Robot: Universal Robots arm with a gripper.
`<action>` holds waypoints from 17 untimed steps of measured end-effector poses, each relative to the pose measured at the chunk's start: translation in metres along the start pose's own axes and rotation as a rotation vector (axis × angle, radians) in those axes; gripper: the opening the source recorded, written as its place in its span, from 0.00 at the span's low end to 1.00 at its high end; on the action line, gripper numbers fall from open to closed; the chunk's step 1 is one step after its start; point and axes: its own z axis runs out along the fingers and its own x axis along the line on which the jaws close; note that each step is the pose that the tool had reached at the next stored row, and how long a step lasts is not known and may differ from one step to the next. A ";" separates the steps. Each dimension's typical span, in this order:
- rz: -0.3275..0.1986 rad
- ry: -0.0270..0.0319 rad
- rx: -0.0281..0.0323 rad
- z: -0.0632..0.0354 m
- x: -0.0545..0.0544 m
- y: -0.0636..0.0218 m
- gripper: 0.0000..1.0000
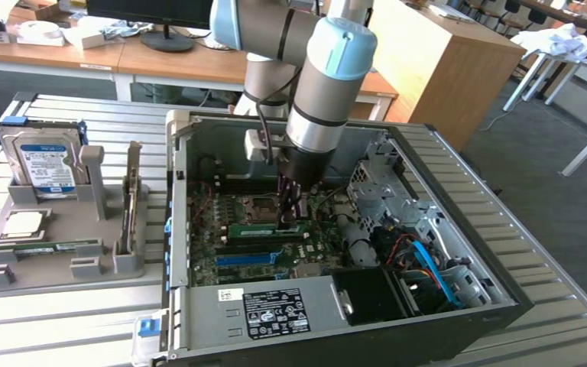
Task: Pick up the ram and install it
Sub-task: 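Insert the ram into the slot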
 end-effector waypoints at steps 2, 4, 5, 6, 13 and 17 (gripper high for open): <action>0.000 -0.0002 0.0000 0.0005 0.000 0.0000 0.11; 0.000 0.0000 0.0000 0.0007 0.000 0.0000 0.11; 0.000 0.0000 0.0000 0.0008 0.000 0.0000 0.11; 0.000 0.0001 0.0000 0.0007 0.000 0.0000 0.11; 0.000 0.0001 0.0000 0.0014 0.000 0.0000 0.11; 0.000 0.0006 0.0002 0.0005 0.000 -0.0001 0.11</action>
